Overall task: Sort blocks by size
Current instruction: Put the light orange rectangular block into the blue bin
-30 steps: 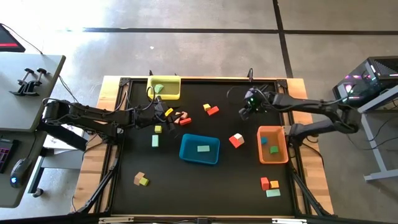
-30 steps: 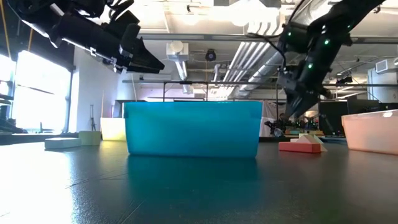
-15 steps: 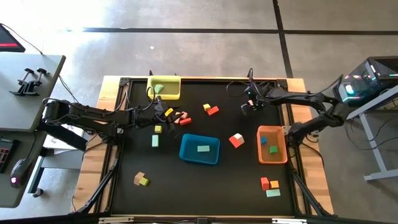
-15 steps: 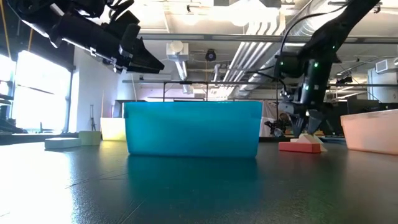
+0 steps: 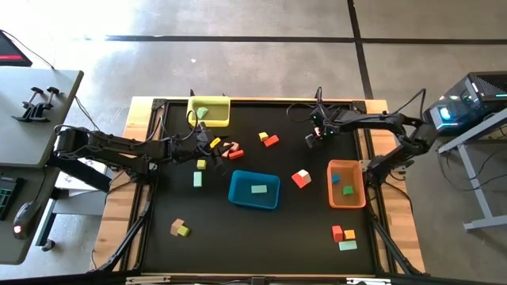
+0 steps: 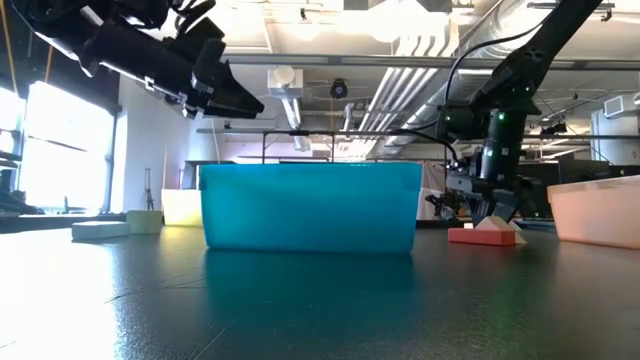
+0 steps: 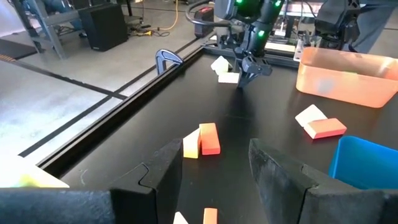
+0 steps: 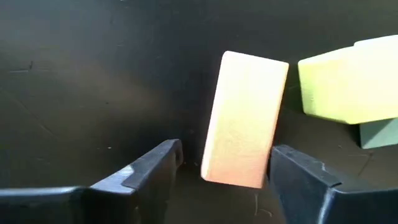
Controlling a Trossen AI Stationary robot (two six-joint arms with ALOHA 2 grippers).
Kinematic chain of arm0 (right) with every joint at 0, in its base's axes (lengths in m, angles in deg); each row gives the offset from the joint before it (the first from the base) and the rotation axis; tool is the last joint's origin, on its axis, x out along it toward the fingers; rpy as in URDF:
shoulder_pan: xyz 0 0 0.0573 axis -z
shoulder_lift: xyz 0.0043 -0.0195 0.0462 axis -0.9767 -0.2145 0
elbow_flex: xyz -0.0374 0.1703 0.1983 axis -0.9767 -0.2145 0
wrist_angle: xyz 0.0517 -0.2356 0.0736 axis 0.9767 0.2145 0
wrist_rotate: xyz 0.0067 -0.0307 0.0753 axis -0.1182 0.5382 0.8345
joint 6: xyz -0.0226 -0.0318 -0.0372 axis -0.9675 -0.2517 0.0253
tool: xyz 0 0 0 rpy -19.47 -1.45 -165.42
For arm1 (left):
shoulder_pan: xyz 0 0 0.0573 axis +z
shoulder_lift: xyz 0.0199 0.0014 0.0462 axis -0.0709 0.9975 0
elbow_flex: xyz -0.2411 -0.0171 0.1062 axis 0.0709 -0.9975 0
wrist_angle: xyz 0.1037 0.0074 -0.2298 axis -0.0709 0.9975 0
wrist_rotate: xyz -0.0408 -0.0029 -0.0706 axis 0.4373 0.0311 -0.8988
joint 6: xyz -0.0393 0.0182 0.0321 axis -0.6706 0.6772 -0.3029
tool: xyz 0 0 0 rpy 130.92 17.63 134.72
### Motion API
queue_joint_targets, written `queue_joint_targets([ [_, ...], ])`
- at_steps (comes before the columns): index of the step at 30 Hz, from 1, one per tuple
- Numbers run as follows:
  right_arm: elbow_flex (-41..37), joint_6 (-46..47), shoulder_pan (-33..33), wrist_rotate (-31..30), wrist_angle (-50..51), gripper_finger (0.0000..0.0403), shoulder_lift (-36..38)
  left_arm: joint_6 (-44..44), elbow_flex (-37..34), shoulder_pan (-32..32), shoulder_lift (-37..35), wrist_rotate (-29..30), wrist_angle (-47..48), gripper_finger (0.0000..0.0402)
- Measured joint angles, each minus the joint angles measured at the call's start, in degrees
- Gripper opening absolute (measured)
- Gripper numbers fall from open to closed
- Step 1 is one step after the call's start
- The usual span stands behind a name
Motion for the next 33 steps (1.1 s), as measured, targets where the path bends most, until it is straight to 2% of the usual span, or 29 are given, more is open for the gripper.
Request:
queue_joint_targets([
  [9,-0.07,0.02,-0.02,-0.06,-0.79,0.0131,-0.03,-0.02,0.00,0.00,0.00,-0.15,0.16,0.0170],
  [15,-0.37,0.02,-0.08,-0.40,-0.49,0.0130,2.49,-0.02,0.00,0.00,0.00,-0.15,0.16,0.0170],
  [21,-0.59,0.20,-3.64,-2.07,1.94,0.0130,8.51,-0.02,0.00,0.00,0.00,-0.17,0.19,0.0170],
  [27,-0.50,0.70,-11.48,-1.55,0.37,0.0130,14.07,-0.15,-0.02,0.00,0.00,-0.17,0.21,0.0170],
  [33,-0.48,-0.18,-23.50,1.03,-7.08,0.0130,15.21,-0.17,-0.02,0.00,0.00,-0.17,0.21,0.0170],
])
